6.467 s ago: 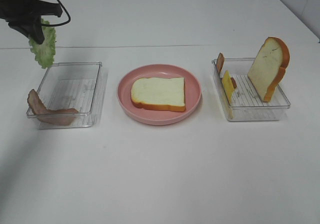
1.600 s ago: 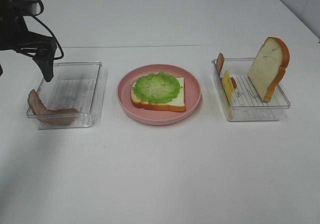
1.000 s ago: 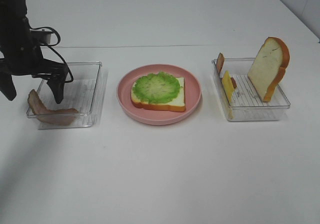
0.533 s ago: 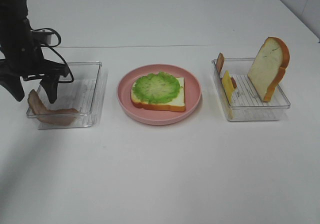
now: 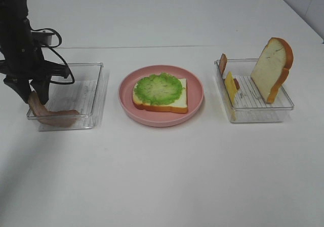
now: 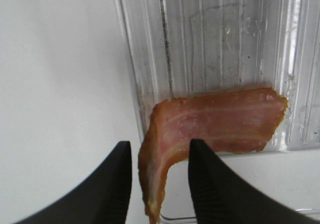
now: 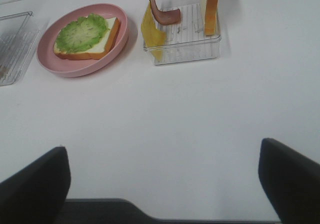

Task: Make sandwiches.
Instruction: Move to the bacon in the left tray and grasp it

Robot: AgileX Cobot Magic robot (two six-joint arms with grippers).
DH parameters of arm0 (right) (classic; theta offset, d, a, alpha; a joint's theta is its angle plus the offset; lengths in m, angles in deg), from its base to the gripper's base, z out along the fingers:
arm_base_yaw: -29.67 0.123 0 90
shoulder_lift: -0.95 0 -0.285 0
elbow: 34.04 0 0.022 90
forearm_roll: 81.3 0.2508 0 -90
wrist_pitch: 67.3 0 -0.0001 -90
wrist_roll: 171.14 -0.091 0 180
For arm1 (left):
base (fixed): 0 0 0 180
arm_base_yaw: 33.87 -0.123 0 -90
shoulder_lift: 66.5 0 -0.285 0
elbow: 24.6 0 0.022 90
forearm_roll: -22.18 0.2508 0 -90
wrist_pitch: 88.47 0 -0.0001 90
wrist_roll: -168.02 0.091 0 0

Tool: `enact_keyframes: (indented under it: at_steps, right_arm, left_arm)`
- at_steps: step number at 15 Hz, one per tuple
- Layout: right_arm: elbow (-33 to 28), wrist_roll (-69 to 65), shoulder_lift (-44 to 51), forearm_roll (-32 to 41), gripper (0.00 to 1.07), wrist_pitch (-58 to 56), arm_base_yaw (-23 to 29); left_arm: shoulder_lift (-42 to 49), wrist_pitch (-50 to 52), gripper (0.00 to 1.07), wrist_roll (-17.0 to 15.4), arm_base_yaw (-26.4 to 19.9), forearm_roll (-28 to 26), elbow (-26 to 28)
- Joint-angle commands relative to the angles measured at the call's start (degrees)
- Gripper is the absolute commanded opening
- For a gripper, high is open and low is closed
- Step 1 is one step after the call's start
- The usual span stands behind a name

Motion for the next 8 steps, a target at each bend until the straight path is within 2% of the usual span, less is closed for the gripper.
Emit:
enact_keyframes:
  at_steps: [1, 4, 8]
  right_arm:
    - [0.2, -0.3, 1.8, 0.0, 0.98, 0.4, -0.2]
    - [0.2, -0.3, 1.8, 0.0, 0.98, 0.4, -0.2]
    - [0.2, -0.3, 1.8, 0.0, 0.98, 0.4, -0.2]
  left_arm:
    - [-0.1, -0.6, 0.16, -0.4, 0.0, -0.5, -0.4]
    - [-0.1, -0.6, 0.0, 0.2, 0.0, -0.5, -0.4]
    - [0.3, -1.1, 0.0, -0.1, 0.0, -0.5, -0.4]
